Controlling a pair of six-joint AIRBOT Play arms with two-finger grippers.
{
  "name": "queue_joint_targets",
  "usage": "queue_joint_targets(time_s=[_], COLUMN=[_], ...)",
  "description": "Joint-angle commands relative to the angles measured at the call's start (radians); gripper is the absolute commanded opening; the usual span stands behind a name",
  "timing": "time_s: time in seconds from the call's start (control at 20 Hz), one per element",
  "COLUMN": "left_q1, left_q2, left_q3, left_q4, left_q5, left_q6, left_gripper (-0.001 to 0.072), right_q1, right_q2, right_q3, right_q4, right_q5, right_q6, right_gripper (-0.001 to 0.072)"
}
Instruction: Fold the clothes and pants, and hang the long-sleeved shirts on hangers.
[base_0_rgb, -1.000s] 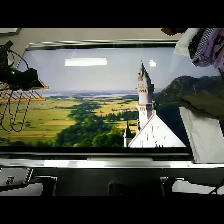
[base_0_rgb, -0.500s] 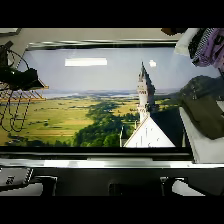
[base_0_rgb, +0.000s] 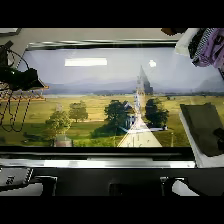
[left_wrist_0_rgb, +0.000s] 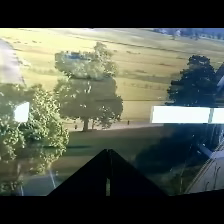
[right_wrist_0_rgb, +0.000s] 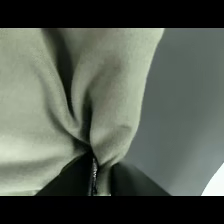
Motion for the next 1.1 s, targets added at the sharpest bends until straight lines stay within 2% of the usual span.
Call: queue_joint_targets(time_s=[0.0, 0.35, 0.4, 0.45, 0.55, 0.6, 0.7, 0.75, 0.85, 1.0, 1.05], left_q1=[0.001, 0.0, 0.0, 0.0, 0.0, 0.0, 0.0, 0.0, 0.0, -0.001, -0.005], left_q2=[-0.001, -0.024, -0.024, -0.025, -0.026, -0.026, -0.026, -0.026, -0.025, -0.013, 0.008], left_q3=[0.0, 0.0, 0.0, 0.0, 0.0, 0.0, 0.0, 0.0, 0.0, -0.006, -0.031], left_q4=[0.0, 0.0, 0.0, 0.0, 0.0, 0.0, 0.0, 0.0, 0.0, 0.002, 0.015], left_q5=[0.003, 0.002, 0.002, 0.002, 0.002, 0.002, 0.001, -0.001, -0.001, 0.01, 0.033], left_q6=[0.0, 0.0, 0.0, 0.0, 0.0, 0.0, 0.0, 0.0, 0.007, 0.047, 0.057], left_gripper=[0.002, 0.002, 0.002, 0.002, 0.0019, 0.002, 0.002, 0.002, 0.002, 0.0019, 0.0019], right_q1=[0.0, 0.0, -0.001, 0.0, 0.0, 0.0, 0.0, 0.0, 0.001, 0.066, 0.137], right_q2=[0.003, 0.003, 0.003, 0.003, 0.003, 0.004, 0.021, 0.038, 0.078, 0.114, 0.119], right_q3=[-0.023, -0.023, -0.023, -0.023, -0.023, -0.023, -0.019, -0.007, 0.043, 0.13, 0.15], right_q4=[-0.076, -0.121, -0.124, -0.115, -0.066, -0.032, 0.022, 0.06, 0.23, 0.597, 0.654], right_q5=[-0.026, -0.026, -0.018, -0.014, -0.004, 0.01, 0.056, 0.093, 0.215, 0.419, 0.447], right_q6=[-0.001, 0.0, 0.0, 0.0, -0.006, -0.035, -0.082, -0.091, -0.165, -0.365, -0.422], right_gripper=[0.0033, 0.0042, 0.0107, 0.0219, 0.0545, 0.0597, 0.0591, 0.0551, 0.0358, 0.0276, 0.0135])
